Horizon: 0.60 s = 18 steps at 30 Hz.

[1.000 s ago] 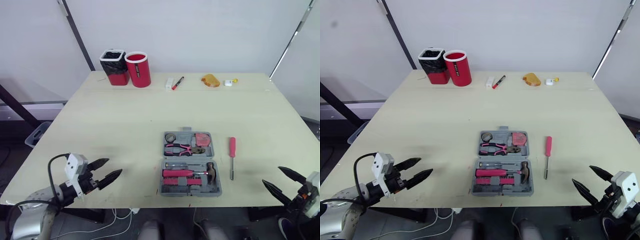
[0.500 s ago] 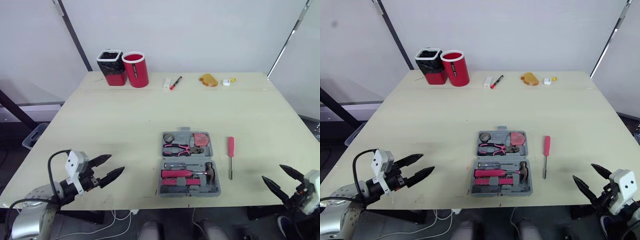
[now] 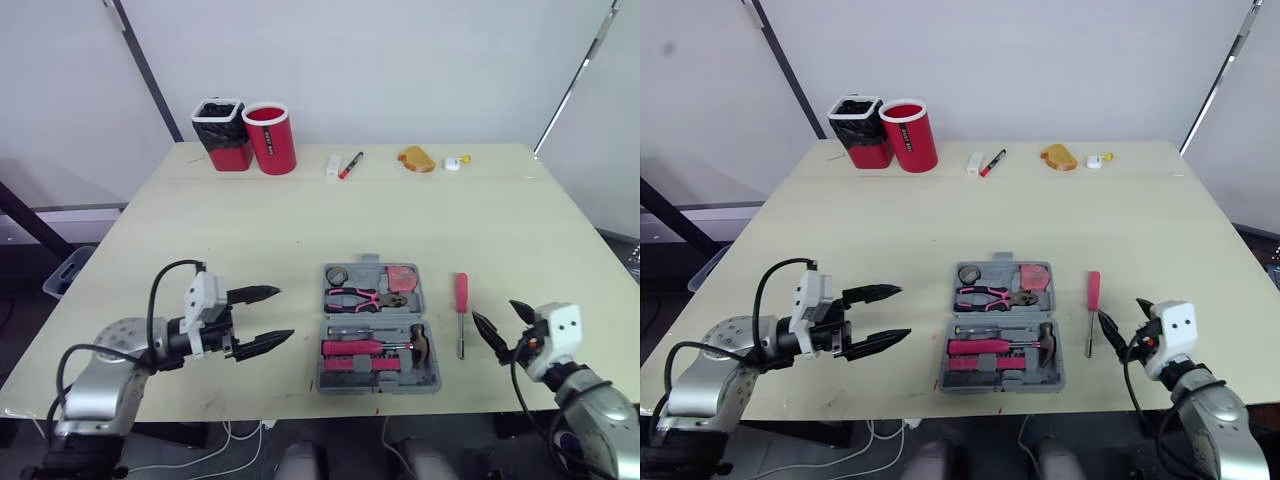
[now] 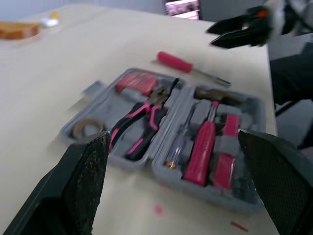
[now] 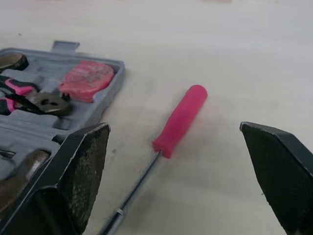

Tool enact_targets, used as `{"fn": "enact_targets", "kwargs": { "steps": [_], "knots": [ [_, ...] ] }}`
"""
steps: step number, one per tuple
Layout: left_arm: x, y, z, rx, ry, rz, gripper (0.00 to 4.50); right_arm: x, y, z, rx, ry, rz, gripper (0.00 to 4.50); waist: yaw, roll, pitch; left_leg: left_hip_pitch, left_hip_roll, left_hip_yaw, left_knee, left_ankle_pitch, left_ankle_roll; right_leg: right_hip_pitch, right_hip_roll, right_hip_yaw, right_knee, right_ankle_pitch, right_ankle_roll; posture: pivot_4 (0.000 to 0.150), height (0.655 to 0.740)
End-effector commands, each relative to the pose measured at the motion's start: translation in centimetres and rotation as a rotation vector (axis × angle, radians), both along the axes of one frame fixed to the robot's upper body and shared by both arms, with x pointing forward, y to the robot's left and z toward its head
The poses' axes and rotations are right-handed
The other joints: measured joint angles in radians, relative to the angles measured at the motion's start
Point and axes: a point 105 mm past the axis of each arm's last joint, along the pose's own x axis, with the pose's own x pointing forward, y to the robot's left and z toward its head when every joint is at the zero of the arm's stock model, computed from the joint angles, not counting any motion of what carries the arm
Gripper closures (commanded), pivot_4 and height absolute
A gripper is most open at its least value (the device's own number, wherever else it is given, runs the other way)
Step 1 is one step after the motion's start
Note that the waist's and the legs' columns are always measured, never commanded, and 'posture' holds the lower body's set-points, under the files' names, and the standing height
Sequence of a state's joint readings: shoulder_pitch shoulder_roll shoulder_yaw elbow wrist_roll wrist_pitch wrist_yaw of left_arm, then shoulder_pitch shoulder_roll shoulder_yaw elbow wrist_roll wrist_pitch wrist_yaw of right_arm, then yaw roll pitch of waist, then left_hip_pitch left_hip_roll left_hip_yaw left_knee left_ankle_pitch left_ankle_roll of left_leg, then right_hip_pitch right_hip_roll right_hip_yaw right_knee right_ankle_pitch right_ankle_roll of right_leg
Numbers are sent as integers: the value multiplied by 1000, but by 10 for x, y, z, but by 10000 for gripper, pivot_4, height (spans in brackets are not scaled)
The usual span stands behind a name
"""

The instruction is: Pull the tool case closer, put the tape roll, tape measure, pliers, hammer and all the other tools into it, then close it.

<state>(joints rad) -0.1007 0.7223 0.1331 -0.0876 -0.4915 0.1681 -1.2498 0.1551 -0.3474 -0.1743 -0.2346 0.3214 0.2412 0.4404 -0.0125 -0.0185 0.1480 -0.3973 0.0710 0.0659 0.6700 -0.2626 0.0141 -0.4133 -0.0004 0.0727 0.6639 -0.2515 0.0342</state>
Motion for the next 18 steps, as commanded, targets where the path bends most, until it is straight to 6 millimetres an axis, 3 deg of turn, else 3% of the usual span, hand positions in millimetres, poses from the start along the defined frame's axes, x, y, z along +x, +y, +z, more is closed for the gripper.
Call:
{"fn": "enact_targets", "kwargs": {
  "steps": [1,8,15,18],
  "knots": [
    [0,-12,14,17,-43,-87,1186,13,5,6,-14,-29,-56,0,-1,0,0,0,0,0,0,0,0,0,0,0,0,0,0,1500,7400],
    [1,-33,29,47,-60,-243,1186,35,20,-11,12,8,-164,0,-3,0,0,-1,0,-1,0,0,0,0,1,0,0,0,0,1500,7400],
    [2,-47,42,44,-82,-304,1186,50,13,-30,39,72,-286,0,-4,0,0,-1,0,0,0,0,0,-1,1,1,0,2,3,1500,7400],
    [2,-52,46,45,-101,-315,0,51,17,-42,25,117,-294,7070,-4,0,0,-1,0,0,0,0,0,-1,1,1,0,2,3,1500,7400]
  ]
}}
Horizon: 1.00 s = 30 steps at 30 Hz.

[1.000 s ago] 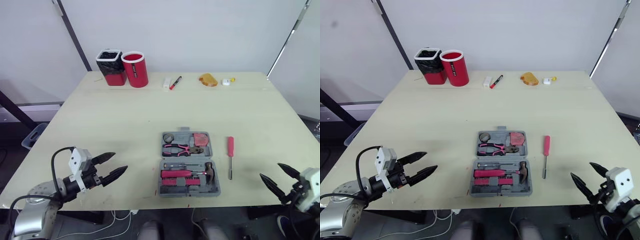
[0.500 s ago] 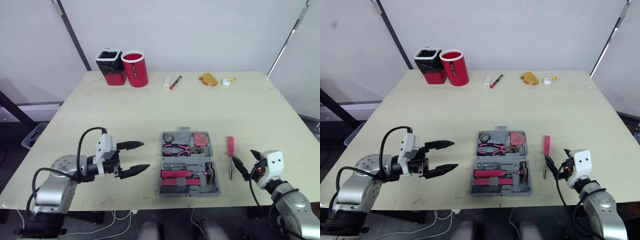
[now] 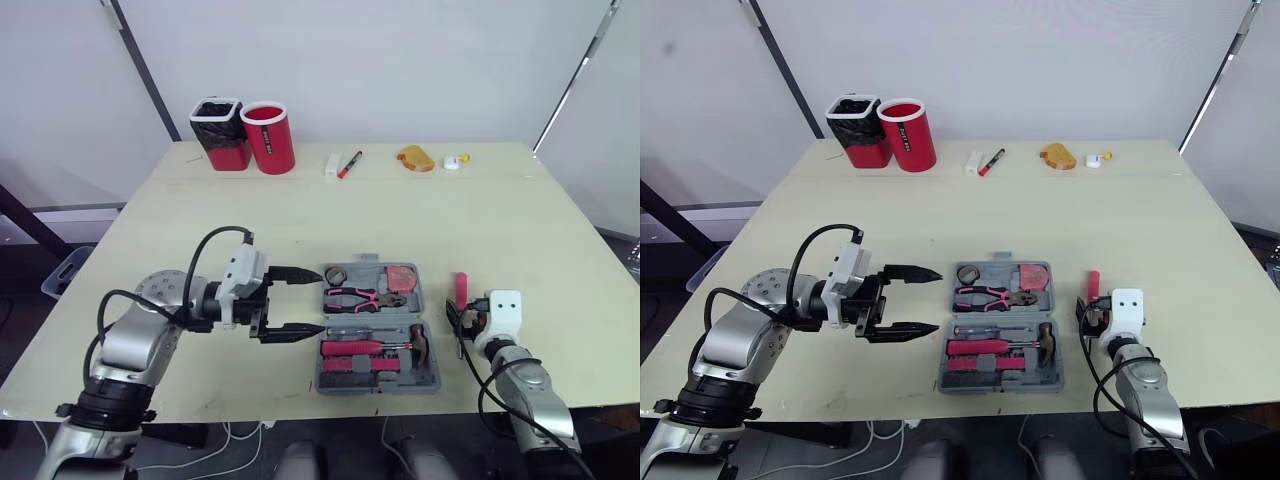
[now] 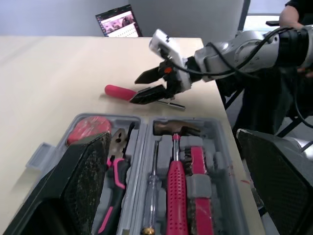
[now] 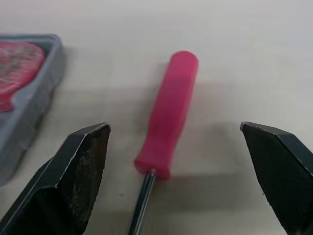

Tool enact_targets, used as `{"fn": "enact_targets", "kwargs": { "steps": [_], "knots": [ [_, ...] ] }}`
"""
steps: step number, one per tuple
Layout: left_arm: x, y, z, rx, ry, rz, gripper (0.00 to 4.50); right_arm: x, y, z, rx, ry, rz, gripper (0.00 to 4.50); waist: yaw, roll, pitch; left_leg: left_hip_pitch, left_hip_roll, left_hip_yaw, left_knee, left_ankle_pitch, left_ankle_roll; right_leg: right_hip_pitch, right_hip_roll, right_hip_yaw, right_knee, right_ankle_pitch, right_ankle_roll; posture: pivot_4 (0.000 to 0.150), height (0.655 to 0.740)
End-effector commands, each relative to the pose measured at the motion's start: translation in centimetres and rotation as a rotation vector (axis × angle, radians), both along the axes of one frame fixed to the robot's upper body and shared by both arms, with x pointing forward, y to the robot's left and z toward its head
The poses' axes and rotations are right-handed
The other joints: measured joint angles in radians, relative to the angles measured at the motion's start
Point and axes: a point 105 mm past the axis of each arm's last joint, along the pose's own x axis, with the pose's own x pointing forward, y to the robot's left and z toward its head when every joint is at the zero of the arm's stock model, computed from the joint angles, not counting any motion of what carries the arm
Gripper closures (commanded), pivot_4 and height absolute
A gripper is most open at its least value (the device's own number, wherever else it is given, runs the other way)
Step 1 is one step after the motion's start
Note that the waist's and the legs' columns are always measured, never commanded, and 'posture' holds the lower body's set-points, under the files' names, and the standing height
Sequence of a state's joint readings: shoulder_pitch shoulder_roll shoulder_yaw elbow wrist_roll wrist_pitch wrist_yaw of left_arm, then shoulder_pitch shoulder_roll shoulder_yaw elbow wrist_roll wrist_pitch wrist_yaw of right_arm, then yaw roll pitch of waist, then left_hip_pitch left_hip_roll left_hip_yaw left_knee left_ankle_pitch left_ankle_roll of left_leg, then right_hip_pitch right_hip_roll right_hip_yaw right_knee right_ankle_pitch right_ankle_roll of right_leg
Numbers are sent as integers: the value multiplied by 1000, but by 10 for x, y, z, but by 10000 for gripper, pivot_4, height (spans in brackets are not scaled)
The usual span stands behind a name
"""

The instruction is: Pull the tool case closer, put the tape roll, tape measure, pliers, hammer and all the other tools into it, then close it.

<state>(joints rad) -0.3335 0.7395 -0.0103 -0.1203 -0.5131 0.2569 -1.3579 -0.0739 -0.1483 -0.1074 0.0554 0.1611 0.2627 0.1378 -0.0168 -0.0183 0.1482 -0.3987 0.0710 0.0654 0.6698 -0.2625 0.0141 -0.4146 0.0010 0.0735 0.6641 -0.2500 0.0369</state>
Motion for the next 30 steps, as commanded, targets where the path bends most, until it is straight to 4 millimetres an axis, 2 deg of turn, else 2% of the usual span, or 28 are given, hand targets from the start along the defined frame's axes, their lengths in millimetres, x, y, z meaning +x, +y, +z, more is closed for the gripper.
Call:
{"fn": "enact_targets", "kwargs": {
  "steps": [1,3,5,8,13,16,21,26,30],
  "knots": [
    [-3,-9,14,-6,-62,-42,0,3,0,-3,-3,9,-36,12764,0,0,0,0,0,0,0,0,0,0,0,0,0,0,0,1500,7400],
    [-3,-9,13,-4,-63,-42,0,3,1,-3,2,4,-41,21732,-1,0,0,0,0,0,0,0,0,0,0,0,0,0,0,1500,7400],
    [-4,-9,12,-3,-61,-41,0,2,2,-4,3,6,-43,32552,-4,-1,0,0,0,0,0,0,0,0,0,0,0,0,0,1500,7400],
    [-5,-9,12,-5,-59,-40,0,-1,2,-5,4,2,-47,40829,-3,-2,-1,1,0,0,0,0,0,1,0,0,0,0,0,1500,7400],
    [-6,-8,12,-9,-59,-44,0,-4,-4,0,-24,-15,-43,40827,1,-2,-1,1,0,0,0,0,0,1,0,0,0,0,0,1500,7400],
    [-5,-7,11,-3,-60,-49,0,-7,-16,12,-77,-47,-5,40827,3,-1,-1,0,0,0,0,0,0,1,0,0,0,0,0,1500,7400],
    [-6,-7,10,1,-62,-62,0,-11,-24,33,-161,-71,133,40827,0,0,0,0,0,0,0,0,0,0,0,1,0,0,0,1500,7400],
    [-7,-6,8,10,-61,-84,0,-18,-16,54,-258,-57,401,40827,-2,0,0,0,0,0,0,0,0,0,1,1,0,0,0,1500,7400],
    [-9,-1,6,39,-61,-108,0,-36,11,70,-315,-15,735,40827,-1,0,1,0,0,0,0,0,0,0,1,1,0,0,0,1500,7400]
  ]
}}
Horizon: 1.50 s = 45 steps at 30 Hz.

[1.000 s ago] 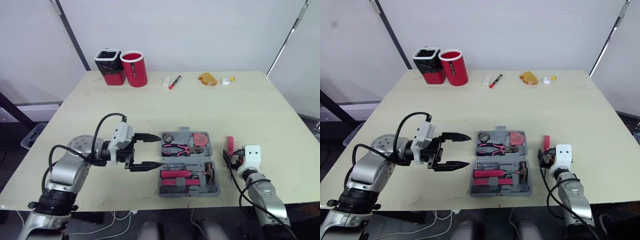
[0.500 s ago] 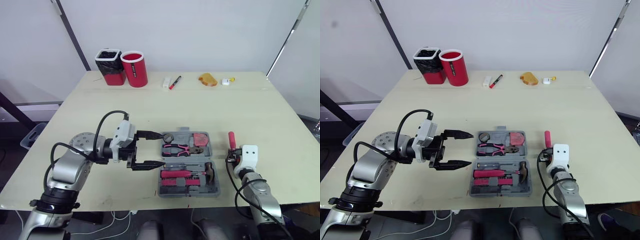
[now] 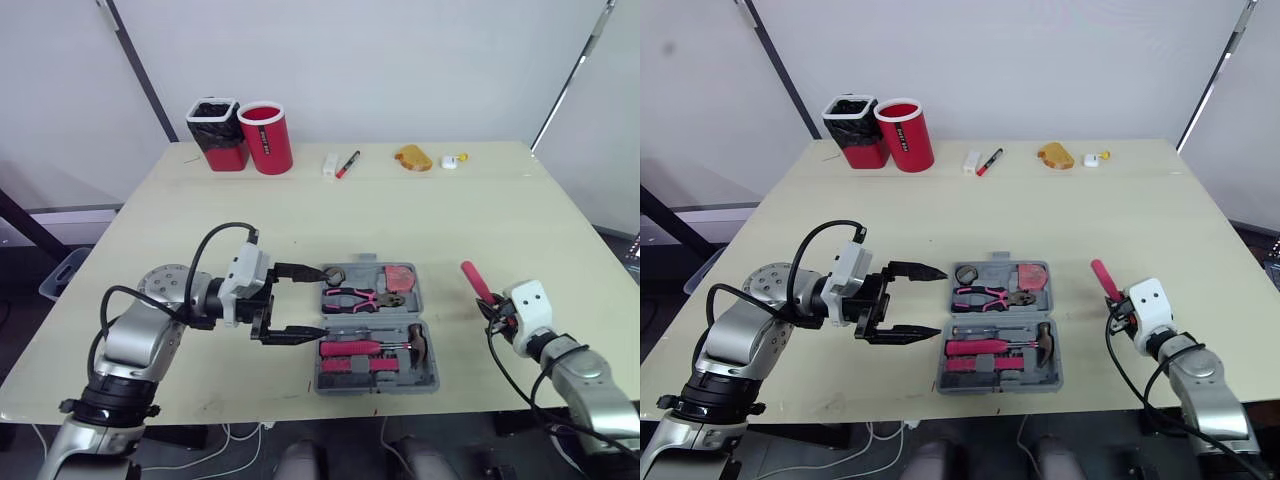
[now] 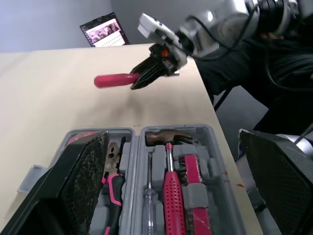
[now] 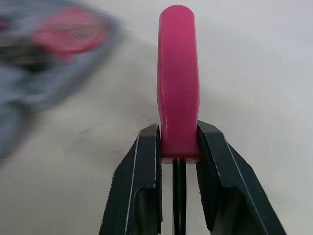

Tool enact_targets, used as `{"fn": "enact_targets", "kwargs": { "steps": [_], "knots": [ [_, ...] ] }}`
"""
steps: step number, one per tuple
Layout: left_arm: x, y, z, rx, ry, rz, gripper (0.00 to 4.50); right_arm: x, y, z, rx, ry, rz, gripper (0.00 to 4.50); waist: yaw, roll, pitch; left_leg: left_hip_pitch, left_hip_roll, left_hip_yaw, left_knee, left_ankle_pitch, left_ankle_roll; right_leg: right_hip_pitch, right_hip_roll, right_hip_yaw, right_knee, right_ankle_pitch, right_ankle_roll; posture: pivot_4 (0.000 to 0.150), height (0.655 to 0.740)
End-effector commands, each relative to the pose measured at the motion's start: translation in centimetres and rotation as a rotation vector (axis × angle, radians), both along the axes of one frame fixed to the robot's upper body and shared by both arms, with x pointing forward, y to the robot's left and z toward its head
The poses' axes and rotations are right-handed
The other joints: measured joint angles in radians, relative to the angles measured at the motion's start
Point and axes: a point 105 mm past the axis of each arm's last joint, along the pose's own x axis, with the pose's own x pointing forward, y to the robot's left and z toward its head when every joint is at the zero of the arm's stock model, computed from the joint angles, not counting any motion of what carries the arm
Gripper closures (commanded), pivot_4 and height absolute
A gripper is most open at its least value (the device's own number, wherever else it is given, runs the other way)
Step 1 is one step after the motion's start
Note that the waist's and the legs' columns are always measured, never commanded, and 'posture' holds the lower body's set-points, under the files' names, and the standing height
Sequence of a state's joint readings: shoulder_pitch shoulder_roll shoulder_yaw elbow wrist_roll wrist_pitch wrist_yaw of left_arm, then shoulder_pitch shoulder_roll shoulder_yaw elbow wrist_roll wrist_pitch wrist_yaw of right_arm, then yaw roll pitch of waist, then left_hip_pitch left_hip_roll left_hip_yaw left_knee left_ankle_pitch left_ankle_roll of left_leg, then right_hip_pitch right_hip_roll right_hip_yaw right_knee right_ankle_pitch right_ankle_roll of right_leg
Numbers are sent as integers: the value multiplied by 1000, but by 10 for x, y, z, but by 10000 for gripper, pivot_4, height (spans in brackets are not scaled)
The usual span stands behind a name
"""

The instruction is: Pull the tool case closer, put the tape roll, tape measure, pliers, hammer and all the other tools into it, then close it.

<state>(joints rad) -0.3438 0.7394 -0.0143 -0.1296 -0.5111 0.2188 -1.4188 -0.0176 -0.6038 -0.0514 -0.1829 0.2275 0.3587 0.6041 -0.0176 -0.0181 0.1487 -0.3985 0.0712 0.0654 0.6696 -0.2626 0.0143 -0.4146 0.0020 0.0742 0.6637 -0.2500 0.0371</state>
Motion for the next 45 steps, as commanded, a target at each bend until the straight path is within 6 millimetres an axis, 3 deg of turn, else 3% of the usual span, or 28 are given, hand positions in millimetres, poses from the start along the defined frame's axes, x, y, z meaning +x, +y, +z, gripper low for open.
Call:
{"fn": "enact_targets", "kwargs": {
  "steps": [1,8,14,25,30,33,45],
  "knots": [
    [-2,4,2,29,-25,-31,0,-11,26,21,-19,6,229,40827,0,0,0,0,0,0,0,0,0,0,0,0,0,0,0,1500,7400],
    [-5,19,-5,103,-31,-55,0,-29,69,32,-190,121,588,40827,2,-1,1,0,0,0,1,0,0,0,0,0,0,0,0,1500,7400],
    [-10,30,-13,154,-24,-60,0,-38,103,35,-278,219,726,40827,4,-1,1,-1,1,1,0,0,0,-2,0,0,0,0,-1,1500,7400],
    [-23,42,-29,241,-3,-94,0,-55,153,33,-412,367,799,40827,5,-1,1,-4,1,3,0,0,0,-6,-1,0,1,-2,-3,1500,7400],
    [-28,41,-29,239,4,-104,0,-61,162,25,-484,430,782,40827,5,-1,1,-7,1,4,1,0,0,-11,-2,0,2,-1,-3,1500,7400],
    [-34,43,-31,247,23,-119,0,-60,168,24,-511,444,766,40827,4,-1,1,-19,1,4,7,0,0,-23,-2,0,10,0,0,1500,7400],
    [-42,50,-39,301,26,-142,0,-64,183,9,-580,467,797,40827,1,-1,1,-18,1,4,7,0,0,-26,-2,0,15,-2,-4,1500,7400]
  ]
}}
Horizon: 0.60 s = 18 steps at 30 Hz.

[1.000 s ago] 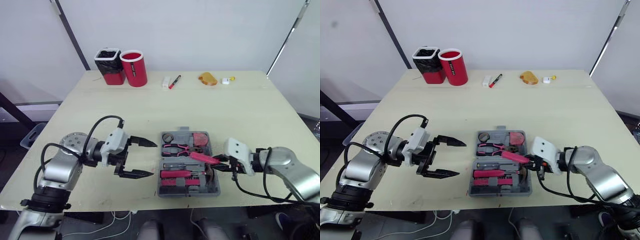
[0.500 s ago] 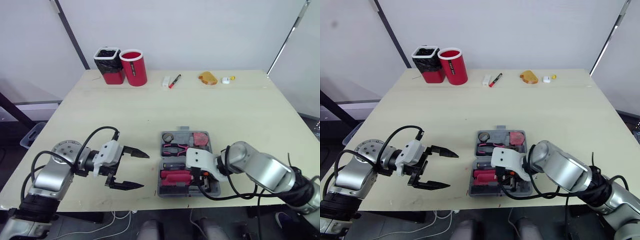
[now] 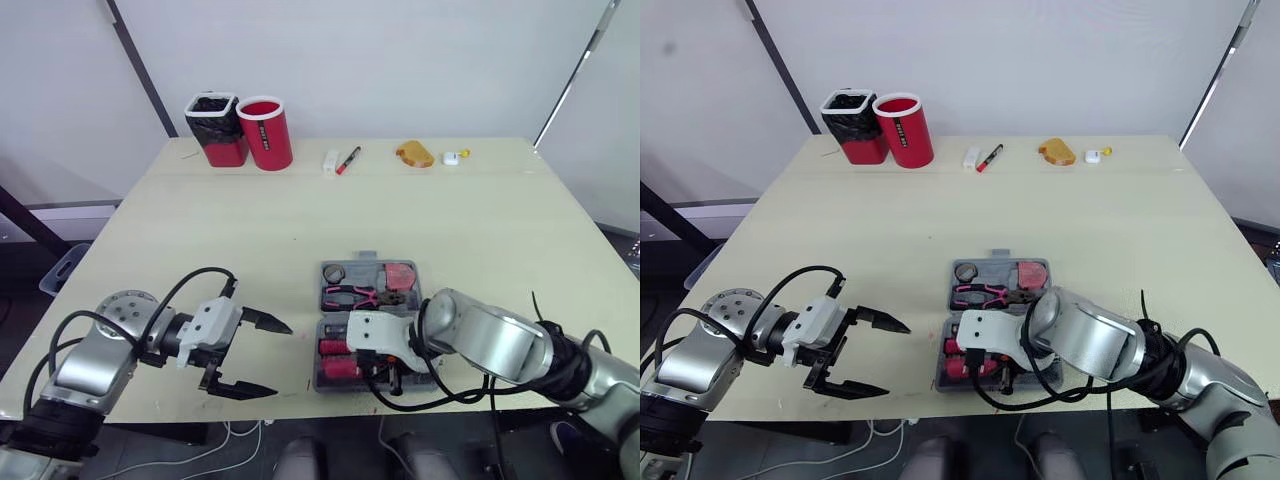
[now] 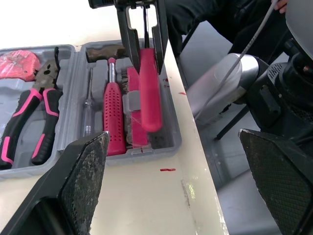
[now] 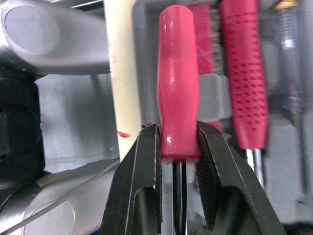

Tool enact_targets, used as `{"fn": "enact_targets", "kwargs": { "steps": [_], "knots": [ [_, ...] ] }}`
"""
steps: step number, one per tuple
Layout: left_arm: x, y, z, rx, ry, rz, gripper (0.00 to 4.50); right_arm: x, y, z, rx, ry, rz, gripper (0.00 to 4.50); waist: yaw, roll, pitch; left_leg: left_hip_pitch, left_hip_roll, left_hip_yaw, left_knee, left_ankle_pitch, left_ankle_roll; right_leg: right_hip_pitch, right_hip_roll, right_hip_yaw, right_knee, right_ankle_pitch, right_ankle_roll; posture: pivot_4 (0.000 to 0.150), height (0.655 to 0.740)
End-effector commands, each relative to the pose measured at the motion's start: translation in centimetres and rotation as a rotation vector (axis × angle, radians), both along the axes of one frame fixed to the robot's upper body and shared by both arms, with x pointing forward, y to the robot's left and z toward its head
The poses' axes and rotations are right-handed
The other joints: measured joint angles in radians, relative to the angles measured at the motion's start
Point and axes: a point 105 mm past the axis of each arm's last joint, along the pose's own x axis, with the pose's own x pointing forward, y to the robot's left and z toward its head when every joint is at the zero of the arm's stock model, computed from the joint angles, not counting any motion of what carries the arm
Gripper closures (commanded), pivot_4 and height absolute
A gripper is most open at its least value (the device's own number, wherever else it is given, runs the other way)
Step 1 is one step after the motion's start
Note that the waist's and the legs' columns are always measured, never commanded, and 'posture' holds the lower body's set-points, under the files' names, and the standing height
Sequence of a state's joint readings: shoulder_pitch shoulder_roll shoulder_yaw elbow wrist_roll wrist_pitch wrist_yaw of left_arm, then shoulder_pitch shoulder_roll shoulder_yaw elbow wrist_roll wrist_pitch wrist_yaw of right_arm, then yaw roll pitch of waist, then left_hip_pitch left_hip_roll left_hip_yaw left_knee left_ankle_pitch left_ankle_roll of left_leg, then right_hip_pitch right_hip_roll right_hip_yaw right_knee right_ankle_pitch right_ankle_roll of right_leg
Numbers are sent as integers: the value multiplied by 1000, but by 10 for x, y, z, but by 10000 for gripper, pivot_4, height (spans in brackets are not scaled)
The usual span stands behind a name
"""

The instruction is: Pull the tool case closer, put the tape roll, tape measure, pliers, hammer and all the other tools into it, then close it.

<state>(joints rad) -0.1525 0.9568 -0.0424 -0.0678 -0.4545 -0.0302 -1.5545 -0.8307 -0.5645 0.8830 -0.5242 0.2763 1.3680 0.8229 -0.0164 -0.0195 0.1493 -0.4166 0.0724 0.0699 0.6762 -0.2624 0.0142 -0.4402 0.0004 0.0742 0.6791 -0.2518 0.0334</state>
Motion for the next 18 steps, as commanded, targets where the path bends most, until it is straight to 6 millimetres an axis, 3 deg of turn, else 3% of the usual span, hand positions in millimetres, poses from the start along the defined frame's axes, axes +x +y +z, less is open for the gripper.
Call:
{"fn": "enact_targets", "kwargs": {
  "steps": [1,18],
  "knots": [
    [-8,1,3,20,-2,-74,0,1,6,0,4,-22,23,40827,0,0,0,0,0,0,0,0,0,0,0,0,0,0,0,1500,7400],
    [-10,2,2,42,-1,-68,0,8,21,-7,25,-42,38,40827,-2,0,0,0,0,0,0,0,0,0,0,0,0,0,0,1500,7400]
  ]
}}
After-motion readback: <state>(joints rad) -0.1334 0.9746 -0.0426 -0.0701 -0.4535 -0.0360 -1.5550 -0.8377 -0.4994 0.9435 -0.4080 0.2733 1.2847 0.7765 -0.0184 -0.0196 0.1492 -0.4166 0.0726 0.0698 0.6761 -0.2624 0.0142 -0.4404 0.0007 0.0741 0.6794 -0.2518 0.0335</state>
